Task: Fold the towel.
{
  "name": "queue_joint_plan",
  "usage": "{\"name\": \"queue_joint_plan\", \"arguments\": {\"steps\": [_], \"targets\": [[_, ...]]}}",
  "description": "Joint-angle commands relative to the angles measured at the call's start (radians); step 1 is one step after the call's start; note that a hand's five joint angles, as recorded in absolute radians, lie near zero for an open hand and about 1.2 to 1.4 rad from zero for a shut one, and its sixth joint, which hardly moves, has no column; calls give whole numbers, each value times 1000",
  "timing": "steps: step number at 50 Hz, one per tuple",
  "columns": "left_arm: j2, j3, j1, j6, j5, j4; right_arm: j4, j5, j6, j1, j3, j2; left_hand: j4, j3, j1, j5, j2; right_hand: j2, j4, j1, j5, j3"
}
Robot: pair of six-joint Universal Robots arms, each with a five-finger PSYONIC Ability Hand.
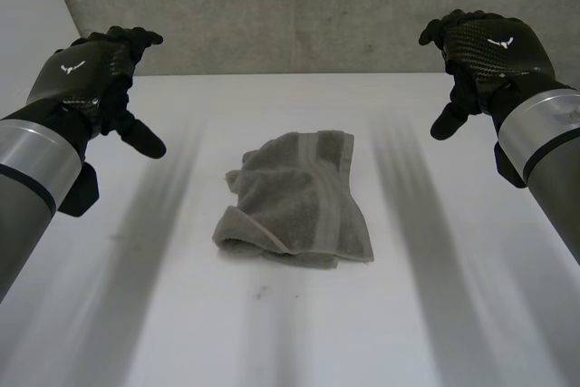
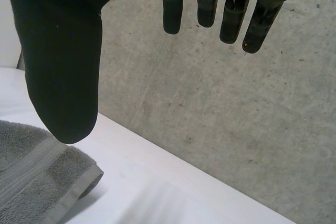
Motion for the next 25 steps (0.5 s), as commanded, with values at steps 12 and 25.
{"name": "queue_joint_plan", "arguments": {"steps": [12,25], "targets": [[-5,1,0,-2,-2,0,-7,-2,6,0,10,6,5,5,3,-27,8,-79,-72,-87,-76,-60],[-28,-70,14,1,-2,32,2,-5,34,87,62,151,15,14,13,-17,18,-78,-71,-85,-75,-59]]}}
